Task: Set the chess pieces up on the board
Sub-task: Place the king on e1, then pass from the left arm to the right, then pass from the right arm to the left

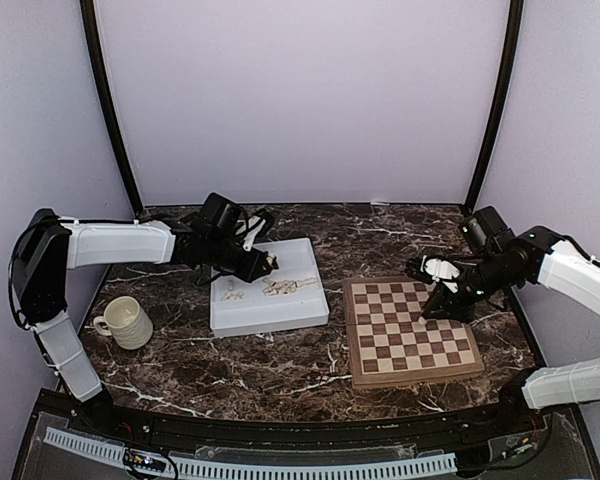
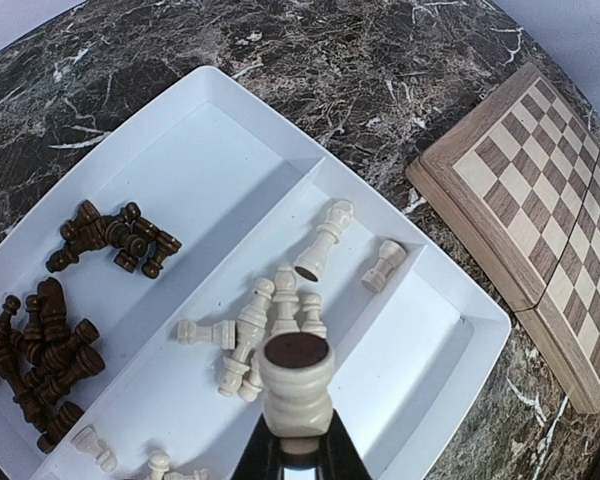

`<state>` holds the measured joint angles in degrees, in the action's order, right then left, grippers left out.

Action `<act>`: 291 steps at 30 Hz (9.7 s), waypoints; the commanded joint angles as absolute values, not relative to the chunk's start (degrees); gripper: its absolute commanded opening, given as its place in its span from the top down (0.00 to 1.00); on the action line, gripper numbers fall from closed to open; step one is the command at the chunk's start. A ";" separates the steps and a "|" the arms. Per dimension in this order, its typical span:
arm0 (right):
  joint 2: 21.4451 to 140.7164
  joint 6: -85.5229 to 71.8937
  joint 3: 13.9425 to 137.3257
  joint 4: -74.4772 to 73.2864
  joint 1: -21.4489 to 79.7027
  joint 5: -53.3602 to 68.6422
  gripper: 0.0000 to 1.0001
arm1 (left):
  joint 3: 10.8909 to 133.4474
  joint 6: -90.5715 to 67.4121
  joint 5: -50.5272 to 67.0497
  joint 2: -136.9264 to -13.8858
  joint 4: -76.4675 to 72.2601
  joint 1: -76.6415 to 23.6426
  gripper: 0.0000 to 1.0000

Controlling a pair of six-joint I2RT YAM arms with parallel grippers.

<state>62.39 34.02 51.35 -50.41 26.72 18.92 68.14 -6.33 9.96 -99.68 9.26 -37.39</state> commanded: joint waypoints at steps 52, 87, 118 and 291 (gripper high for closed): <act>65.54 42.93 41.13 -51.06 32.61 16.51 0.88 | 70.21 -4.35 9.79 -97.46 13.62 -37.67 1.00; 64.86 41.40 40.65 -49.95 32.56 14.18 0.77 | 70.57 -3.98 10.12 -97.57 14.28 -38.46 1.00; 66.27 42.23 41.25 -51.14 33.32 14.91 0.66 | 70.84 -3.74 10.72 -97.66 14.67 -38.72 1.00; 71.15 22.58 58.71 -23.75 39.24 26.99 1.00 | 57.12 -48.53 13.34 -96.12 -46.45 -56.13 0.42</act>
